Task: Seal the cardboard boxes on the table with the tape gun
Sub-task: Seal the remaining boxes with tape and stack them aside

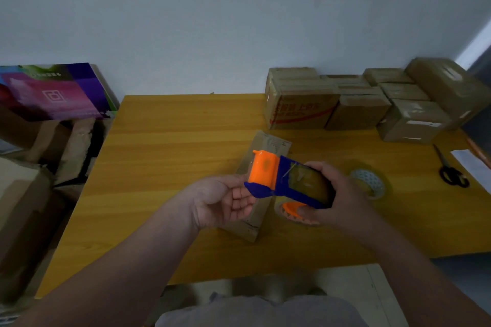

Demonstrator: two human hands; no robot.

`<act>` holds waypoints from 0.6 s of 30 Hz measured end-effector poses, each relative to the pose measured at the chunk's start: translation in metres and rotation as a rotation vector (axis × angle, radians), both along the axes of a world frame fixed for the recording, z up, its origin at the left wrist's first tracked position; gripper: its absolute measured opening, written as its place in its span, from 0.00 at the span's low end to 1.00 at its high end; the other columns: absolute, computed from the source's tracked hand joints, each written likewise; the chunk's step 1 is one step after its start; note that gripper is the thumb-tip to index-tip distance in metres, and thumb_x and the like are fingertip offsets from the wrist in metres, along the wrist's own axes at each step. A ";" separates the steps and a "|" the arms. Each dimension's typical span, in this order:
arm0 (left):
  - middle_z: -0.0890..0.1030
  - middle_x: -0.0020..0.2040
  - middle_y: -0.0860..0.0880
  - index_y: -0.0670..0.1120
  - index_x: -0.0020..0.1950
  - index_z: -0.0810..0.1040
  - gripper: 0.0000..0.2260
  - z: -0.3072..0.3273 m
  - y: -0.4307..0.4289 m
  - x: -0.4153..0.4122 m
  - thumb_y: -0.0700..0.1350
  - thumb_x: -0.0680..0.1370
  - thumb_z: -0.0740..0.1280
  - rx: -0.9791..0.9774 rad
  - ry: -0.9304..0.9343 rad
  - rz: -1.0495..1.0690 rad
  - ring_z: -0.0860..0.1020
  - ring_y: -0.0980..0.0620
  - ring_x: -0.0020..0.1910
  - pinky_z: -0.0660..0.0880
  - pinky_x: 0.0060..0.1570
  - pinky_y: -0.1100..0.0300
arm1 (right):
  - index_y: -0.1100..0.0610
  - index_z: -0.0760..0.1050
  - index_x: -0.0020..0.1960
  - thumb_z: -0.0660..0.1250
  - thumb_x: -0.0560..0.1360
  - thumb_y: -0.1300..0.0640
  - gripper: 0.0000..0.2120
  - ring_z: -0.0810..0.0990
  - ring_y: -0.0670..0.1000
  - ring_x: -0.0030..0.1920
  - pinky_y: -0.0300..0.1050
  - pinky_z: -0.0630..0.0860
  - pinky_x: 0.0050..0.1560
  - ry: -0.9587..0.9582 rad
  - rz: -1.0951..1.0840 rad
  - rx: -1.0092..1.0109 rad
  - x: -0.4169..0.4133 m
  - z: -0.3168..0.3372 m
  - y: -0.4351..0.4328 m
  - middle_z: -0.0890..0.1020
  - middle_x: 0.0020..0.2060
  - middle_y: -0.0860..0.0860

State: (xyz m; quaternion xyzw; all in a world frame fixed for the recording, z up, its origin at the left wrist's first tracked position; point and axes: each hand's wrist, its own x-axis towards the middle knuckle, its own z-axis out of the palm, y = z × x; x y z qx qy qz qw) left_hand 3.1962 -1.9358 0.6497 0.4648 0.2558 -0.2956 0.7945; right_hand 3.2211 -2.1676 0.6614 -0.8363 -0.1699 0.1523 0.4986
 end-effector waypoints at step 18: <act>0.70 0.21 0.50 0.40 0.37 0.72 0.10 -0.018 0.013 0.001 0.30 0.76 0.64 0.454 -0.093 0.150 0.66 0.57 0.18 0.73 0.24 0.66 | 0.30 0.68 0.57 0.79 0.59 0.42 0.32 0.77 0.39 0.54 0.40 0.79 0.50 -0.014 0.124 -0.142 -0.012 -0.004 0.009 0.75 0.55 0.35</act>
